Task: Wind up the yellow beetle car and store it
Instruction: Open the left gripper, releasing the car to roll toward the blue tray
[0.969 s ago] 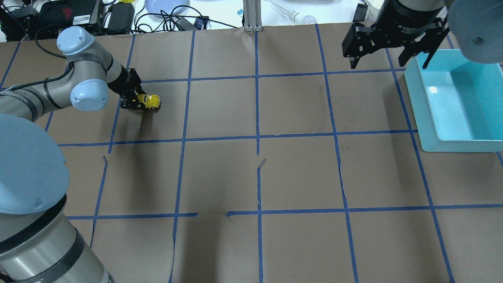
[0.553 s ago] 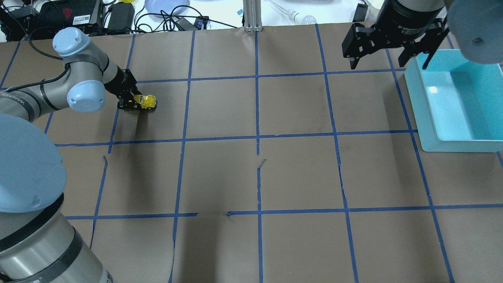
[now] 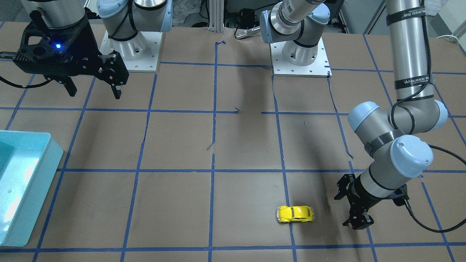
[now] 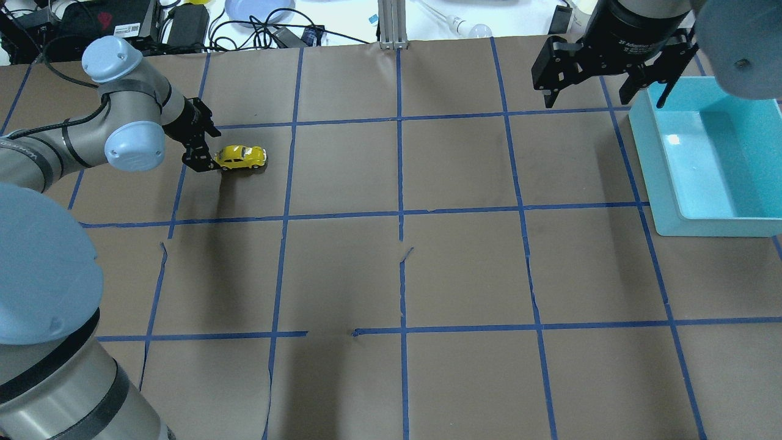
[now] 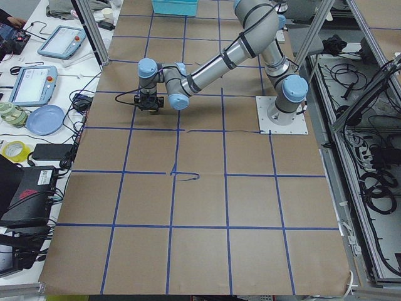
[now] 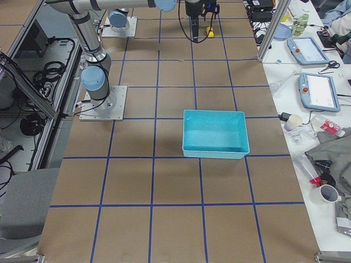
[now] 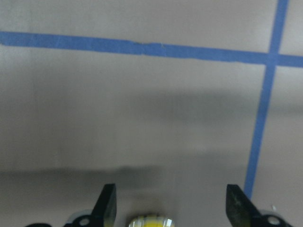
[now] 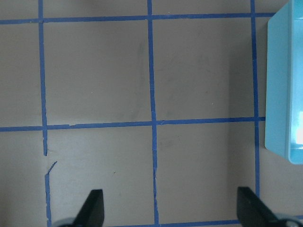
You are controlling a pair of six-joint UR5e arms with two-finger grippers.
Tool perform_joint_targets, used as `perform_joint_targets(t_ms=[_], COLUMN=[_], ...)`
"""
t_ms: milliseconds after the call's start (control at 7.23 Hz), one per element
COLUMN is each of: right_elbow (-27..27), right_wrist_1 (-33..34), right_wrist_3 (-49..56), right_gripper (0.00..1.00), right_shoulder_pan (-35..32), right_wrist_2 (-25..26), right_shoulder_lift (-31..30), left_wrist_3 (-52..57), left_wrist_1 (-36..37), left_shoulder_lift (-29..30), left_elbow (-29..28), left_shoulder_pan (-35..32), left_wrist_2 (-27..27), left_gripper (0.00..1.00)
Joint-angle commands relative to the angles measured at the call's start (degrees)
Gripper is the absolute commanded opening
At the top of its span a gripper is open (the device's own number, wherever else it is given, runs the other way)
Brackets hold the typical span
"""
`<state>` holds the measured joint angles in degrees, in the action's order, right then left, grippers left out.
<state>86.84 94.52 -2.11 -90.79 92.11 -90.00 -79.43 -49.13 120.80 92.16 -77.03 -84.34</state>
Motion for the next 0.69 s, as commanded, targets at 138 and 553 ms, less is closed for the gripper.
perform_joint_targets(t_ms=[138, 553], right_elbow=[0.0, 0.0], right_wrist_1=[0.05, 0.05], right_wrist_3=[0.0, 0.0], right_gripper=[1.0, 1.0], right_shoulder_pan=[0.0, 0.0], right_wrist_2=[0.0, 0.0], right_shoulder_lift=[0.0, 0.0], left_wrist_3=[29.38, 48.49], left_wrist_1=[-9.96, -22.54], left_shoulder_lift=[-6.08, -10.39], left_elbow=[-4.15, -10.76], left_shoulder_pan=[-1.81, -4.18], left_wrist_2=[-6.06, -13.75], left_gripper=[0.88, 1.0])
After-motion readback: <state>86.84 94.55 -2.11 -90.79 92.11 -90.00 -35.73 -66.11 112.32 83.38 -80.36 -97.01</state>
